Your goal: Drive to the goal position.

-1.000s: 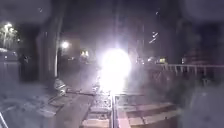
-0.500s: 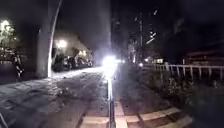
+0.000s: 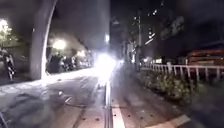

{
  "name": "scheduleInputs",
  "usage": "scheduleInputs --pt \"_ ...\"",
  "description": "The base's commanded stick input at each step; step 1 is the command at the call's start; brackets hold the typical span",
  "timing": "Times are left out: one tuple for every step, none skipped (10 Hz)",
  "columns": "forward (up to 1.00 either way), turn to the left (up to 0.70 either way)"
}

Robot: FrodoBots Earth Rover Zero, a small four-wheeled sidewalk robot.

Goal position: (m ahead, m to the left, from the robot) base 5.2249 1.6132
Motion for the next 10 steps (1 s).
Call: scheduleInputs --pt "0.45 0.00" --pt "0.45 0.00" --pt "0.45 0.00" --pt "0.45 0.00" --pt "0.45 0.00" --pt "0.45 0.00" --pt "0.45 0.00" --pt "0.45 0.00" --pt "0.45 0.00" --pt "0.45 0.00"
